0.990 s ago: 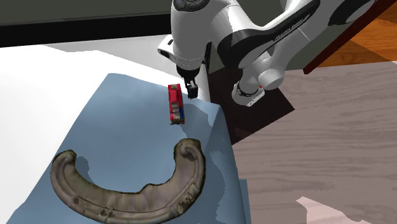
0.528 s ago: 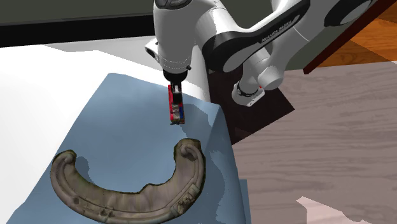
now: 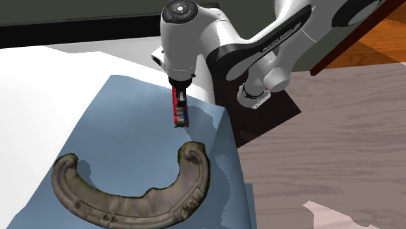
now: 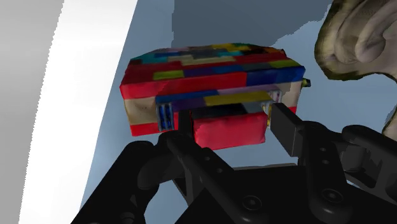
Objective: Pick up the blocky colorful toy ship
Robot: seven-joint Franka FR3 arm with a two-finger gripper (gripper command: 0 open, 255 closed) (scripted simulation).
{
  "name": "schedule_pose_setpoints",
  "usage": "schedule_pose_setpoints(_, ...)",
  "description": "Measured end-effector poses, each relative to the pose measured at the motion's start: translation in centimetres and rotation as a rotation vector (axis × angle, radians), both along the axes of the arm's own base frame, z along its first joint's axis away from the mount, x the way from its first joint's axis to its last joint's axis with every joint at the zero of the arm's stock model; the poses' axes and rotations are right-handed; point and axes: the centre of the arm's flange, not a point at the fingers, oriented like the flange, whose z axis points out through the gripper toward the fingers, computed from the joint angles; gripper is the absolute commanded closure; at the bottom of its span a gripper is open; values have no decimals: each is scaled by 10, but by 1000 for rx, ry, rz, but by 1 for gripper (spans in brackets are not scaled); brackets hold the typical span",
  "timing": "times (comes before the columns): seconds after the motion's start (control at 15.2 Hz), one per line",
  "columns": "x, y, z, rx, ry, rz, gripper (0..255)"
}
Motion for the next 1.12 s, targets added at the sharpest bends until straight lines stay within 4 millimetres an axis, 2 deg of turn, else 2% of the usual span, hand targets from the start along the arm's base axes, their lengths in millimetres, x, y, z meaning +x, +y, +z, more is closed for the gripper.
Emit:
schedule_pose_setpoints(0.59,-1,0,2,0,0,0,255)
schedule_pose_setpoints(1.12,0,0,41,0,1,0,255)
